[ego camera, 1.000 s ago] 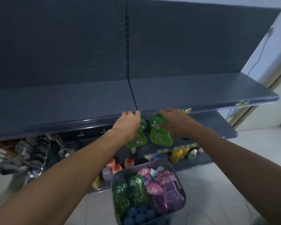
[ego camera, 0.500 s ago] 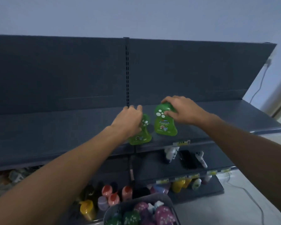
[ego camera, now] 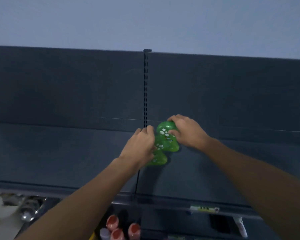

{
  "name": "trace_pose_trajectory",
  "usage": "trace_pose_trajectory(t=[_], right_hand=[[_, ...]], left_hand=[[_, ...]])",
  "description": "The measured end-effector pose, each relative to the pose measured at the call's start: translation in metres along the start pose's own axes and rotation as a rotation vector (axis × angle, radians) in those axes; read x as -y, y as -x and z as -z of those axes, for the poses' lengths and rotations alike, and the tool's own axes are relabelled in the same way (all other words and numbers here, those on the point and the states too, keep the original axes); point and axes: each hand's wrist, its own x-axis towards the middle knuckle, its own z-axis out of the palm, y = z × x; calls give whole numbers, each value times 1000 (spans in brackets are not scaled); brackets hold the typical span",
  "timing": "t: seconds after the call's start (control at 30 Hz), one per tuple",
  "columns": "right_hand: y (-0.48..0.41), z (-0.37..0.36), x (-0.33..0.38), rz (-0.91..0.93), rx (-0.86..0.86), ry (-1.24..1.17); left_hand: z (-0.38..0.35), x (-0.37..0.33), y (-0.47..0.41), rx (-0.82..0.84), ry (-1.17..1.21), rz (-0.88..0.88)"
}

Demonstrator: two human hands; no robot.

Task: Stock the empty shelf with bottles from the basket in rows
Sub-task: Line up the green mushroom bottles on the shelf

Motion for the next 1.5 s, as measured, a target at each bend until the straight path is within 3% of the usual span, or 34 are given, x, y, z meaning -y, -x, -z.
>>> trace_pose_trajectory(t=[0.47, 1.03, 1.5], right_hand=[[-62, -38, -28, -42, 23, -139], [-72, -42, -35, -30, -3, -206], [-72, -43, -32, -71, 5, -212]], left_hand=[[-35, 2, -46, 52, -25, -53], [-52, -7, -49, -89, 86, 8], [-55, -12, -40, -93, 220, 65]])
